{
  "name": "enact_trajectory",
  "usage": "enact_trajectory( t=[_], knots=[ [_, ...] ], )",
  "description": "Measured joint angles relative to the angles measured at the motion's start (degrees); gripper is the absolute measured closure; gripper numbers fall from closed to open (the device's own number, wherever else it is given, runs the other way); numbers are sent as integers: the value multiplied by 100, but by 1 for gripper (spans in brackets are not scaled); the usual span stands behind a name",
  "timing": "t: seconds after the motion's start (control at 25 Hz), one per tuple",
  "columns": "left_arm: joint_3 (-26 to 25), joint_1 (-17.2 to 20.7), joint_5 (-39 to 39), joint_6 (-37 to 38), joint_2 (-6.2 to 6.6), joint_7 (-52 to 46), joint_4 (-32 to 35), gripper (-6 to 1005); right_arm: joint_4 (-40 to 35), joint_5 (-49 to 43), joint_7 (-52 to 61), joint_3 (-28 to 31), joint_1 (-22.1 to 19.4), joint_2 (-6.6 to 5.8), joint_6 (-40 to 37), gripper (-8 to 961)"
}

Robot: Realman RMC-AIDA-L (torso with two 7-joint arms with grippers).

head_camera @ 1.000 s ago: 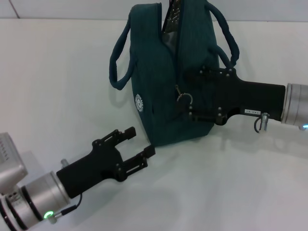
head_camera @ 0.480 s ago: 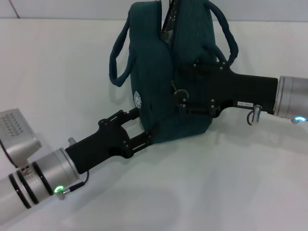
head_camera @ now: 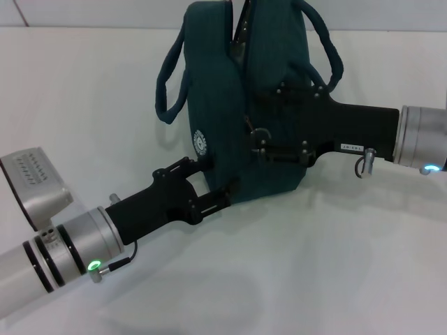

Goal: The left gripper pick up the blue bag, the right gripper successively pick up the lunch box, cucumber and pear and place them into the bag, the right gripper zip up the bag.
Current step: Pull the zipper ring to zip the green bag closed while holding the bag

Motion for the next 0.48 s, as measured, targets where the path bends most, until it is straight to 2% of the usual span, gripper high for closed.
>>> enact_trajectory(
  t=[0.12, 0.32, 0.48],
  knots=[
    [-11, -7, -25, -50, -2, 0, 0, 242, 0, 1, 2, -1, -3, 0, -18, 251],
    [-4, -10, -28, -53, -2, 8, 0, 317, -1, 1, 7, -1, -39, 0, -47, 251],
    [0, -5, 2, -53, 2, 99, 0, 444, -3, 75, 13, -20, -78, 0, -85, 251]
  ],
)
